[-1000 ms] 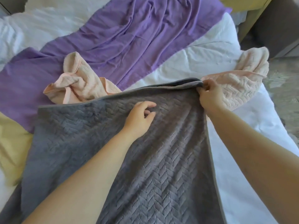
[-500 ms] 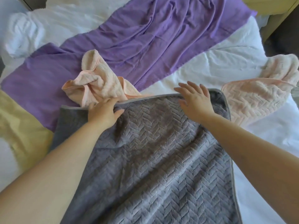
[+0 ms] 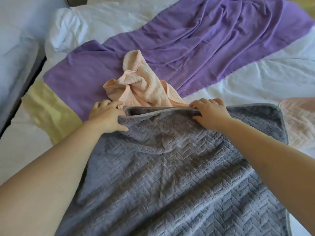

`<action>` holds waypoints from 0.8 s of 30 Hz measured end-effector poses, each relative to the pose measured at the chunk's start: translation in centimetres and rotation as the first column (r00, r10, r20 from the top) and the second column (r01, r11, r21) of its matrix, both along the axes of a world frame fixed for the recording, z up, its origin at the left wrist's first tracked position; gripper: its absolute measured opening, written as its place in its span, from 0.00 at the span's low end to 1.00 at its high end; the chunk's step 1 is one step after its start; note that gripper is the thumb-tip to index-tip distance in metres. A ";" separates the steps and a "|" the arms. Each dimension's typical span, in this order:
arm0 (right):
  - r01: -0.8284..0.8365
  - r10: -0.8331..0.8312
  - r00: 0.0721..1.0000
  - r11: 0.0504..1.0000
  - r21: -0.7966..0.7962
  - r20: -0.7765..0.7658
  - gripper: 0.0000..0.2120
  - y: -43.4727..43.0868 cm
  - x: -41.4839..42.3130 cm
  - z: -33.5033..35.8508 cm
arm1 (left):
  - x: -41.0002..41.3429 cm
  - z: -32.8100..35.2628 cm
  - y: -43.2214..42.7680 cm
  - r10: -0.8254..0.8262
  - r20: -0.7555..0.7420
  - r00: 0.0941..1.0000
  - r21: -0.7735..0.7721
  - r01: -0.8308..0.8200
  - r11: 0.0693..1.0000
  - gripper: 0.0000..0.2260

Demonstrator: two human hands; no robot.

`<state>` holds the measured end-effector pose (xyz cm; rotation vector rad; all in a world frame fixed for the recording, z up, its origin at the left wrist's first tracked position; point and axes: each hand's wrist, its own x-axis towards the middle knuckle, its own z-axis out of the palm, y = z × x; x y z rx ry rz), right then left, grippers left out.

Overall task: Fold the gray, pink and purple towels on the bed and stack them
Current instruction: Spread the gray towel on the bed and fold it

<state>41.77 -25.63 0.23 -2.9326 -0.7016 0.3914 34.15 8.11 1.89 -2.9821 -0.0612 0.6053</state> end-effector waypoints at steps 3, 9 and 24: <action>-0.010 0.017 0.997 0.995 -0.095 0.074 0.09 -0.5 0.6 0.5 | -0.7 0.1 2.3 0.028 -0.028 0.999 0.024 -0.027 0.999 0.28; 0.112 -0.133 0.959 0.989 0.096 0.249 0.06 -1.3 1.3 1.8 | -0.3 1.4 3.6 0.182 0.424 0.887 -0.180 -0.114 0.977 0.15; 0.230 -0.254 0.953 0.961 0.152 0.163 0.06 -2.1 2.1 1.5 | -0.2 2.9 10.9 0.481 0.259 0.838 0.042 -0.507 0.861 0.19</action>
